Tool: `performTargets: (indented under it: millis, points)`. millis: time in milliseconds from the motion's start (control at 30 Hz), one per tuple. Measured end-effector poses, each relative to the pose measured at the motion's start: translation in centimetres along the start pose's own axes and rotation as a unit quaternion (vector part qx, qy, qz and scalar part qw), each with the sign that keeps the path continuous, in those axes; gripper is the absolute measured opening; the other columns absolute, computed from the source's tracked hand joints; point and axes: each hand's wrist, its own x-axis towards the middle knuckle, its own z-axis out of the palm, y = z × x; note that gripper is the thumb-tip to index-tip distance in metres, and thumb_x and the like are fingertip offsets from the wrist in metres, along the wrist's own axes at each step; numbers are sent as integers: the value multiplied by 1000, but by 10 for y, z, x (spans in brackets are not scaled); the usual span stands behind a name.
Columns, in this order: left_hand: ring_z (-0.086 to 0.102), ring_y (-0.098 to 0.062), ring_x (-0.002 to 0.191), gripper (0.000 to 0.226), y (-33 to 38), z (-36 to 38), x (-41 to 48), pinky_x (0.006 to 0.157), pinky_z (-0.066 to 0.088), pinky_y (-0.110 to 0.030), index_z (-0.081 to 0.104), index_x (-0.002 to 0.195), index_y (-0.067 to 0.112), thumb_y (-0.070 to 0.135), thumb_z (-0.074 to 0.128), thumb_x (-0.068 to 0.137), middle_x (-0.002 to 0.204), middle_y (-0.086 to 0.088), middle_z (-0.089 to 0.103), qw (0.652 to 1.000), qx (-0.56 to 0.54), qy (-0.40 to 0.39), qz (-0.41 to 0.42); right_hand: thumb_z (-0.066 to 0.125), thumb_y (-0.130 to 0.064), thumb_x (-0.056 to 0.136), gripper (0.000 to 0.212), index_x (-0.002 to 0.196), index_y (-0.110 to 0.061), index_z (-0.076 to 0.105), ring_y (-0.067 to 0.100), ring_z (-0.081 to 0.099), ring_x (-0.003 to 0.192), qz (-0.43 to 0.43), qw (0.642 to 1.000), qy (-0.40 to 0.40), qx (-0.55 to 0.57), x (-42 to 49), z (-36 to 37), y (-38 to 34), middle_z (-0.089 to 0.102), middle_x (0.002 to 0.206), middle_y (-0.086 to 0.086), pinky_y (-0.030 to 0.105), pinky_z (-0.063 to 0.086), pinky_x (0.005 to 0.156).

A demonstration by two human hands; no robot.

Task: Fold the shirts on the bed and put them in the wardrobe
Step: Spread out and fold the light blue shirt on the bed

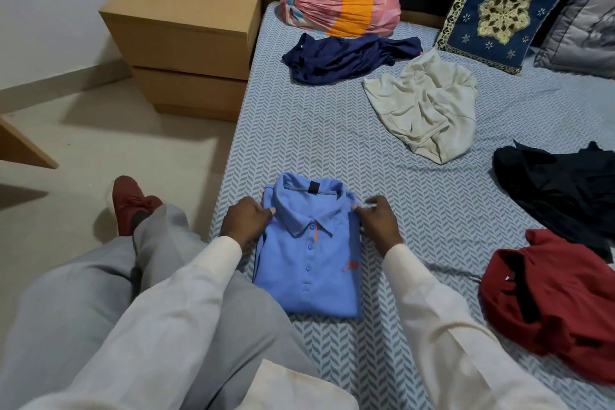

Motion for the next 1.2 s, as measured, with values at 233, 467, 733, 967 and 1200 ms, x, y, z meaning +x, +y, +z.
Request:
performTargets:
  millis: [233,467,733,967,1200]
  points:
    - [66,-30,87,29,-18,4,-40,71,49,-32,54,65,17,34,74,79,85,-12,70,994,105,-6,-8,76,-37,82,28,89,-14,62,23,66,76,-11,998,-1,-59,-58,4,36,68,83,3,37,55,59]
    - [70,-34,79,31,-32,-3,-36,75,60,-41,64,80,10,40,67,75,89,-16,73,995,68,-55,-49,72,-39,87,33,89,-9,58,19,62,67,-14,997,0,-75,-70,5,21,62,80,3,26,43,47]
    - [64,-29,88,27,-24,-2,-52,67,46,-31,59,86,14,36,71,77,94,-11,68,995,93,-26,-28,76,-33,84,34,105,-12,61,22,62,87,-83,990,59,-96,-78,1,29,66,91,2,29,40,69]
    - [60,-26,84,19,-18,4,-50,67,43,-33,55,92,14,22,69,83,88,-5,63,999,31,-7,34,68,-29,87,22,97,-10,68,31,62,92,-69,986,77,-129,-33,20,5,65,103,14,28,36,70]
    - [60,-23,85,16,-20,4,-45,68,41,-31,57,94,18,18,68,83,88,-2,63,999,-9,3,40,55,-21,91,10,92,-12,59,32,60,87,-8,991,120,-61,-28,13,8,64,91,9,32,38,69]
